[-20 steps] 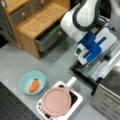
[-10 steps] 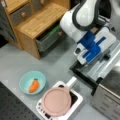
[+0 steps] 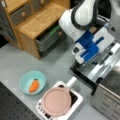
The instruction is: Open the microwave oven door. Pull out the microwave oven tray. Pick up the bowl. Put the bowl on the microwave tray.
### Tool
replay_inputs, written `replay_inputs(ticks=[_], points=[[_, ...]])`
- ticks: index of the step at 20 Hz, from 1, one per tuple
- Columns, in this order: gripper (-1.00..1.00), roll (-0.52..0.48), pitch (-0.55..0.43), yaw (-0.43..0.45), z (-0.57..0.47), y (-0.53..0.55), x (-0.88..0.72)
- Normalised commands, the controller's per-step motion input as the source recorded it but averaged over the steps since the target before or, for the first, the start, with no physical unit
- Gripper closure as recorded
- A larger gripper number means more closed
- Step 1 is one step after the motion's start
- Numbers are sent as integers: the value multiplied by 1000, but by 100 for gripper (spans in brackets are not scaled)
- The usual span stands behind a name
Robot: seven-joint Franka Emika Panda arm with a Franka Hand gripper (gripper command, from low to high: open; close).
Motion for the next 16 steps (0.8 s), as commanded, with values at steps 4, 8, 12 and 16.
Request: replay_inputs(ticks=[4,8,12,16], points=[[-100,-201,79,83,37,-129,138],[-100,-440,164,-81,173,-167,50],[-100,-602,154,-304,258,-49,-80],[-100,-515,49,-337,112,202,-145]])
